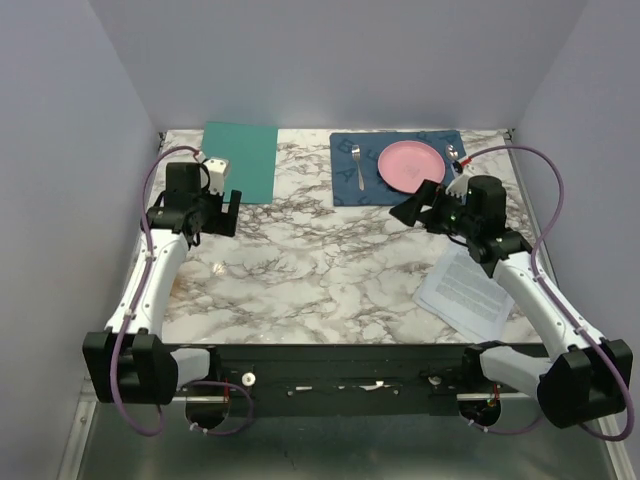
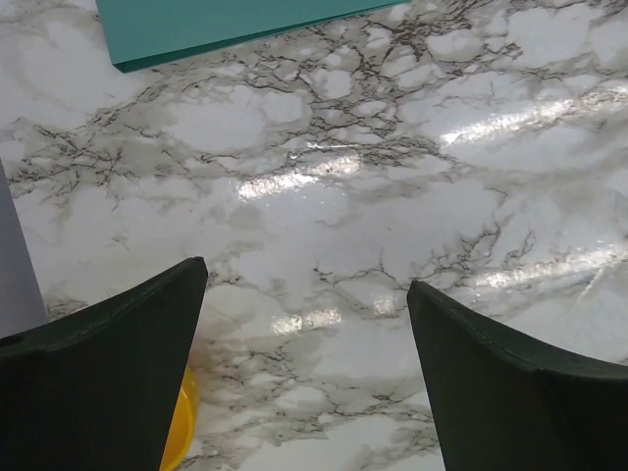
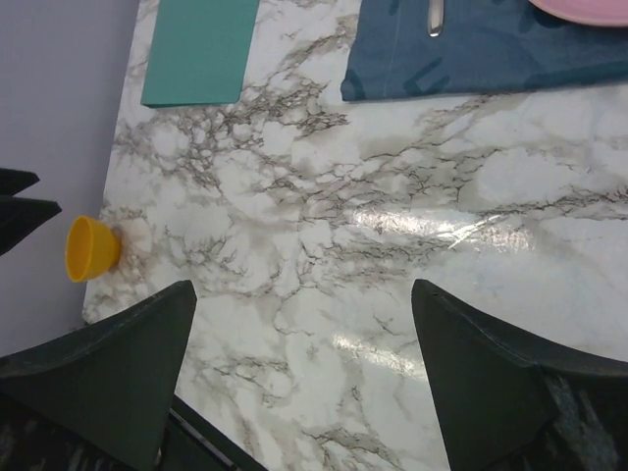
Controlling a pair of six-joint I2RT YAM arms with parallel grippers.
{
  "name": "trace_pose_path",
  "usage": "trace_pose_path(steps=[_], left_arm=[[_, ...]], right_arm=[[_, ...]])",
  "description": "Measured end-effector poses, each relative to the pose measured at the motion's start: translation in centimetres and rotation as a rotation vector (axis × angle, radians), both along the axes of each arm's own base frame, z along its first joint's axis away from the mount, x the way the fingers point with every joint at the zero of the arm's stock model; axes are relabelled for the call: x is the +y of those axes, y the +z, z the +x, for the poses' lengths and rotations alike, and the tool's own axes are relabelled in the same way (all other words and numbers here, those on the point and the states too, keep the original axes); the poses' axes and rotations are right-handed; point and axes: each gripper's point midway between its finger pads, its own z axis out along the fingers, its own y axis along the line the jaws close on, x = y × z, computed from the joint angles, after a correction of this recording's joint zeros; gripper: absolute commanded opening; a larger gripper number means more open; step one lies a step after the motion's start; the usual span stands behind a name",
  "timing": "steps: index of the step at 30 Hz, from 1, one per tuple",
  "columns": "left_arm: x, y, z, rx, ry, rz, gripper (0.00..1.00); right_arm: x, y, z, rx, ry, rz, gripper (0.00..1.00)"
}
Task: Put the files into the folder
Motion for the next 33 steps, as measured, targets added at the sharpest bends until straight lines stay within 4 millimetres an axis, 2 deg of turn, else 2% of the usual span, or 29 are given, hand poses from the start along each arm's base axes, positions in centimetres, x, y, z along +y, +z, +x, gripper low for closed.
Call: trace_pose_path(steps=[6, 9, 14, 20, 27, 33], left_arm=[[1.7, -3.3, 2.6, 0.055, -0.025, 0.132, 0.99], [3.2, -4.3, 4.4, 0.053, -0.037, 0.241, 0.99], [6.2, -5.6, 8.5, 0.019, -0.037, 0.455, 0.95], [8.8, -7.5, 11.9, -0.015, -0.058, 0.675, 0.93], [10.0, -11.3, 13.9, 0.014, -0.102, 0.806, 0.93], [10.5, -13.1, 15.0, 0.014, -0.123, 0.870, 0.93]], right_arm=[[1.0, 1.4, -0.4, -0.084, -0.002, -0.117, 1.00], [0.2, 1.4, 0.0, -0.097, -0.047, -0.160, 1.00], [-1.2, 1.2, 0.4, -0.099, -0.116, -0.207, 0.94], [-2.0, 1.5, 0.6, -0.117, -0.151, -0.233, 0.89], [-2.3, 0.8, 1.4, -0.097, -0.176, -0.257, 0.87], [-2.2, 0.0, 2.2, -0.077, -0.177, -0.268, 0.81]])
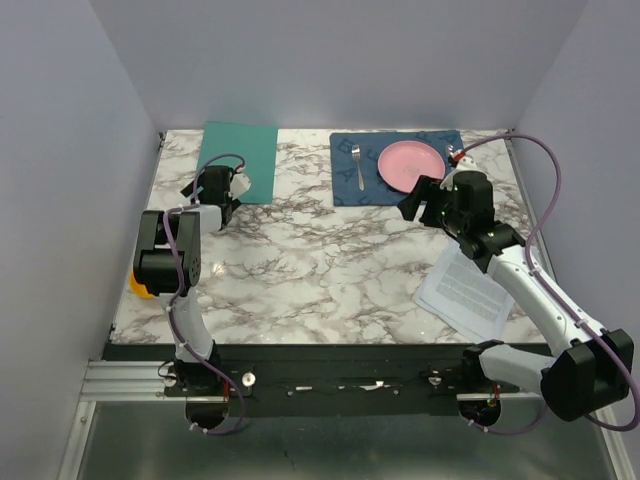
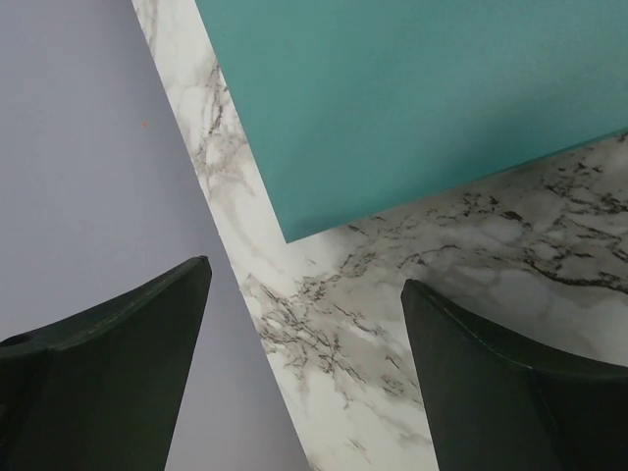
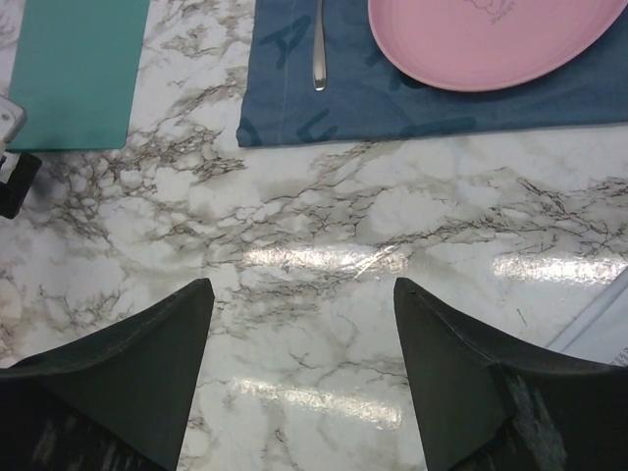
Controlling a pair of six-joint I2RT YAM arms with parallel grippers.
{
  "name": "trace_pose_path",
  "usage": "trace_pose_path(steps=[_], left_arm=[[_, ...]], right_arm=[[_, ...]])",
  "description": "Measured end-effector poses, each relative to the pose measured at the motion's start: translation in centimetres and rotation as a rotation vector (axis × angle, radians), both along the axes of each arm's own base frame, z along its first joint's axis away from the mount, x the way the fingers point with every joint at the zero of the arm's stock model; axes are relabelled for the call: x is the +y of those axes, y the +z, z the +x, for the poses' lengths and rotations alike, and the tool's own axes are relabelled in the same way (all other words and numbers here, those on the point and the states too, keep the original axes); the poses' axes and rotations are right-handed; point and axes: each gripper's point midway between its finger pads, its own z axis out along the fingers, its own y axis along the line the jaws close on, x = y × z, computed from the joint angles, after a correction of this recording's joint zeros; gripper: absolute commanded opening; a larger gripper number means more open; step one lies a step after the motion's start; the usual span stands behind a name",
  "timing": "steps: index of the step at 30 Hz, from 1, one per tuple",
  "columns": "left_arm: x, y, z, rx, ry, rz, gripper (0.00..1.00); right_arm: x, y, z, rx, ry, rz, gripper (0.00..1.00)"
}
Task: Put the files into the folder
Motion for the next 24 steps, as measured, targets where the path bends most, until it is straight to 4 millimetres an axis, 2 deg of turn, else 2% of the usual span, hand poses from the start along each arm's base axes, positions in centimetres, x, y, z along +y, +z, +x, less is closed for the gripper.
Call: trace_pose_path(steps=[13, 19, 24], left_arm=[[-0.5, 0.0, 3.1, -0.082, -0.025, 0.061, 0.82], [-0.7, -0.3, 3.1, -0.072, -0.020, 0.069, 0.75], [-0.8, -0.7, 3.1, -0.061, -0.013, 0.078, 0.65]], right_arm=[[0.3, -0.1, 1.0, -0.020, -0.002, 0.005, 0.72], [0.3, -0.1, 1.2, -0.030, -0.006, 0.007, 0.68], [0.2, -0.5, 1.1, -0.025, -0.009, 0.003, 0.65]])
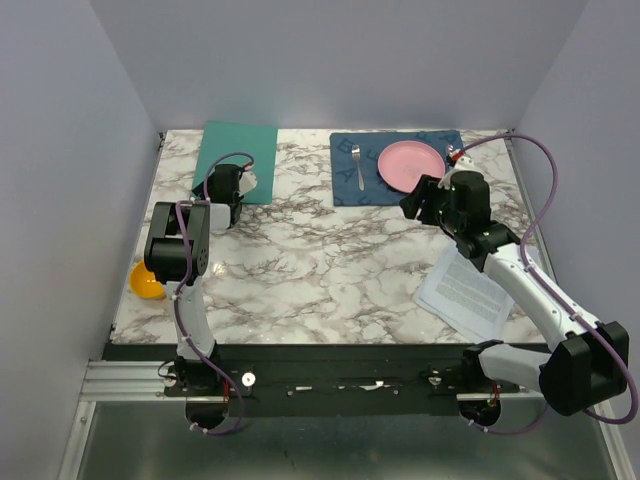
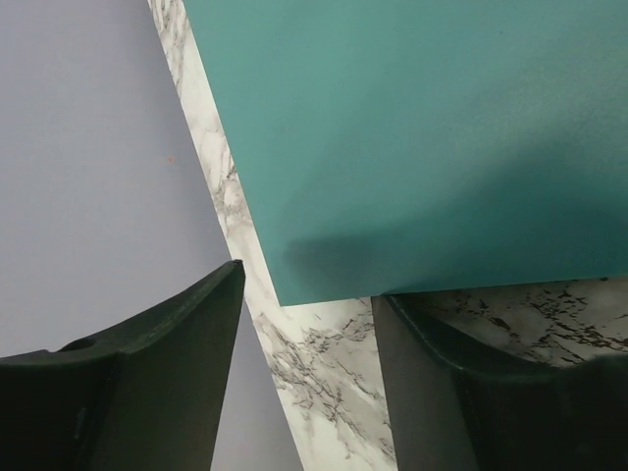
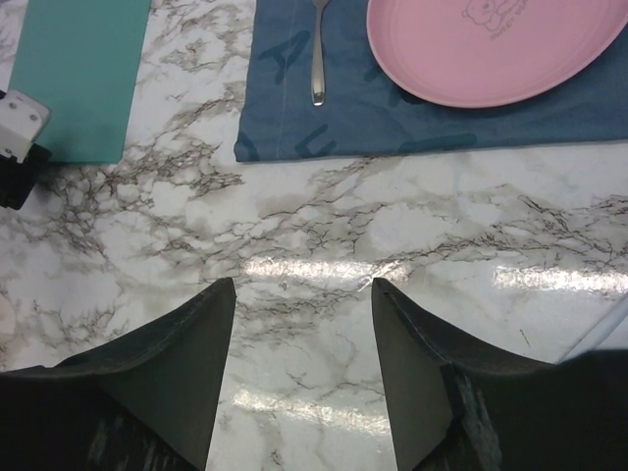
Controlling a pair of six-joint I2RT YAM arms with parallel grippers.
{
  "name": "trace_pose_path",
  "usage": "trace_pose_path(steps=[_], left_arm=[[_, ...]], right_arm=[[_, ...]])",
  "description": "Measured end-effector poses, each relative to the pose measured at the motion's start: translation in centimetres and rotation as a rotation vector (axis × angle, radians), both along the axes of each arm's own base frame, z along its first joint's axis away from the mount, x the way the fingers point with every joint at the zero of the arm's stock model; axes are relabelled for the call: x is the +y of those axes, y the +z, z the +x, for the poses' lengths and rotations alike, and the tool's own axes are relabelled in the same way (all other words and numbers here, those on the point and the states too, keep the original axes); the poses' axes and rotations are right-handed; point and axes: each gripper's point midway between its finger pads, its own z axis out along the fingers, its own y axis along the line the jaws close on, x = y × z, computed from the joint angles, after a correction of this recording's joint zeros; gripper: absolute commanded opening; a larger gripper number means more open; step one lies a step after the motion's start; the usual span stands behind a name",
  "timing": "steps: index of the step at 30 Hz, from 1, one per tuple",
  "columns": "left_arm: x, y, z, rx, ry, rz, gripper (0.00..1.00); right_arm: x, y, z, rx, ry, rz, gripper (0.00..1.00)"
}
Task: Put the files into the folder
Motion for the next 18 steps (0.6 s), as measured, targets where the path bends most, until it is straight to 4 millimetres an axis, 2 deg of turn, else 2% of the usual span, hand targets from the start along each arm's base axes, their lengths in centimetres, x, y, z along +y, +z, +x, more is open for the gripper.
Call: trace_pose_path(steps=[6, 13, 18], left_arm=[[-0.3, -0.2, -0.1, 0.001, 0.007, -0.009, 0.55], [-0.9, -0.3, -0.3, -0.011, 0.026, -0.026, 0.42], [-1.7, 0.5, -0.3, -0.037, 0.024, -0.049, 0.30]], right_arm=[[-0.1, -0.8, -0.2, 0.010, 0.000, -0.003, 0.61], [0.0, -0.7, -0.1, 0.004, 0.000, 0.000, 0.56], [0.1, -0.8, -0.2, 0.005, 0.005, 0.002, 0.53]])
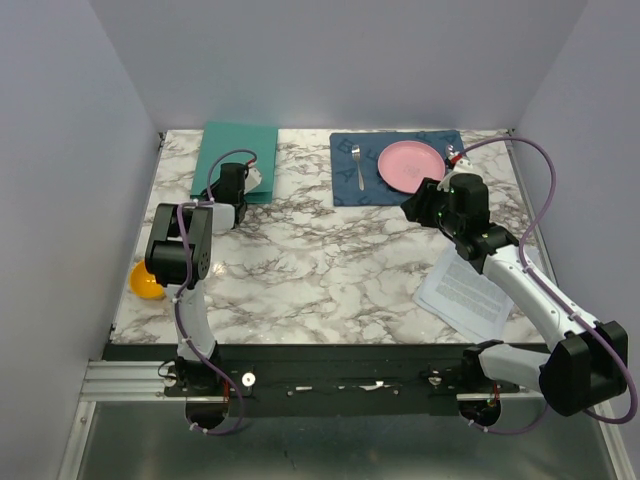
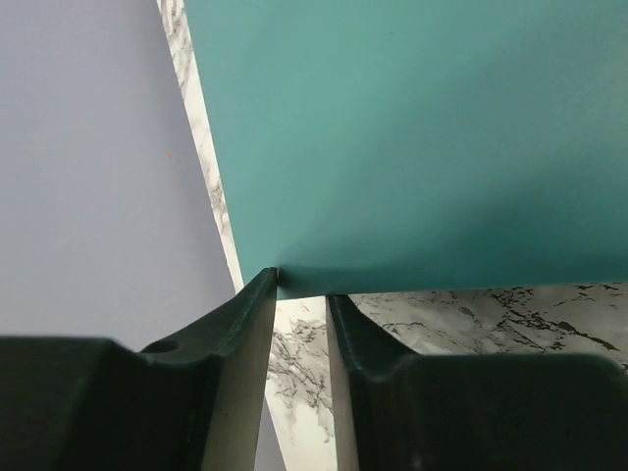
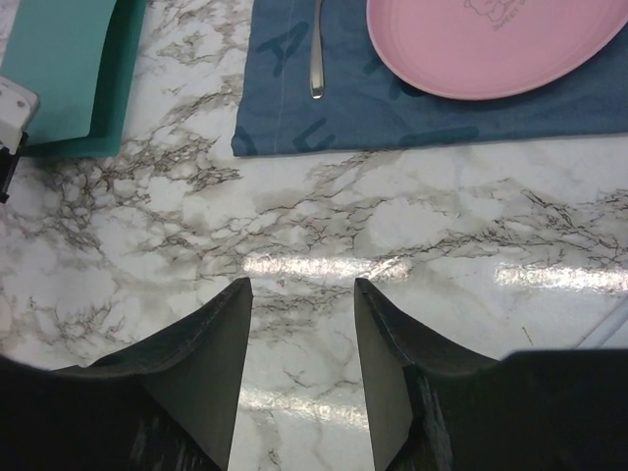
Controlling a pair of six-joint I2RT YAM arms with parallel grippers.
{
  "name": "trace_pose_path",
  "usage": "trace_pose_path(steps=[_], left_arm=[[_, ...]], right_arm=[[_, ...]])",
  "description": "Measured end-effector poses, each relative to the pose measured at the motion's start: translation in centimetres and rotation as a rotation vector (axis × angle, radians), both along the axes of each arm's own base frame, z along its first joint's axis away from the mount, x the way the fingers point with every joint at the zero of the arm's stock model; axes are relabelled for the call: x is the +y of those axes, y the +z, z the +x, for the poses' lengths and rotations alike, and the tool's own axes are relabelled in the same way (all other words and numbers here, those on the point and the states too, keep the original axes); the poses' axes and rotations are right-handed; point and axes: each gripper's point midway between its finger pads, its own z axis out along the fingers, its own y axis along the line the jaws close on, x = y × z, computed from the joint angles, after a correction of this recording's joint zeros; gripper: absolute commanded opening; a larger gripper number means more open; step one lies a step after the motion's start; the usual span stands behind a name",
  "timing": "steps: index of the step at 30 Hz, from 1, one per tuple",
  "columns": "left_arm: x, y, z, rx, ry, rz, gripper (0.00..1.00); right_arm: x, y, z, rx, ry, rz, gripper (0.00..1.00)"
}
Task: Put the files into the folder
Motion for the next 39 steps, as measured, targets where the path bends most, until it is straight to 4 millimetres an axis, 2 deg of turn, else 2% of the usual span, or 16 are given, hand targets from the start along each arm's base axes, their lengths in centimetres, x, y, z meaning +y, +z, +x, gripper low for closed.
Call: trace_pose_path(steps=[5, 12, 14, 20, 25, 27, 28, 30, 32, 35, 37, 39], left_arm=[[-0.4, 1.3, -0.1, -0.036, 0.006, -0.023, 0.10], [-0.7, 2.2, -0.2, -0.068, 0.024, -0.060, 0.05], [-0.8, 2.7, -0.2, -0.090, 0.030, -0.081, 0.00], [-1.4, 4.8, 0.0, -0.163, 0.048, -0.138, 0.00], [-2.4, 4.6, -0.6, -0.143, 0.053, -0.224, 0.00], [-3.4, 4.6, -1.7, -0.114, 0.036, -0.287, 0.00], [-3.9, 4.9, -2.4, -0.103, 0.025, -0.321, 0.00], [-4.7, 5.4, -4.0, -0.077, 0.011, -0.381, 0.00], [-5.7, 6.4, -6.2, -0.058, -0.009, -0.456, 0.00], [-7.0, 8.1, -10.2, -0.030, -0.048, -0.561, 0.00], [-7.6, 9.1, -12.0, -0.022, -0.064, -0.610, 0.00], [-8.2, 9.8, -13.7, -0.004, -0.075, -0.657, 0.00]], right_arm=[[0.2, 0.1, -0.1, -0.001, 0.011, 0.006, 0.47], [0.6, 0.1, -0.2, -0.001, 0.026, 0.015, 0.41], [0.7, 0.2, -0.3, -0.002, 0.031, 0.017, 0.38], [1.2, 0.2, -0.5, -0.004, 0.050, 0.017, 0.29], [1.5, 0.3, -0.6, -0.008, 0.060, 0.018, 0.29], [1.7, 0.5, -0.7, -0.014, 0.067, 0.020, 0.34], [1.9, 0.7, -0.8, -0.018, 0.072, 0.023, 0.42], [2.3, 0.9, -1.0, -0.022, 0.085, 0.028, 0.48], [3.1, 0.8, -1.3, -0.017, 0.108, 0.036, 0.59], [5.5, 0.2, -1.8, 0.004, 0.172, 0.067, 0.69], [7.7, -1.1, -2.1, 0.045, 0.228, 0.096, 0.79], [10.1, -3.3, -2.4, 0.114, 0.285, 0.131, 0.83]])
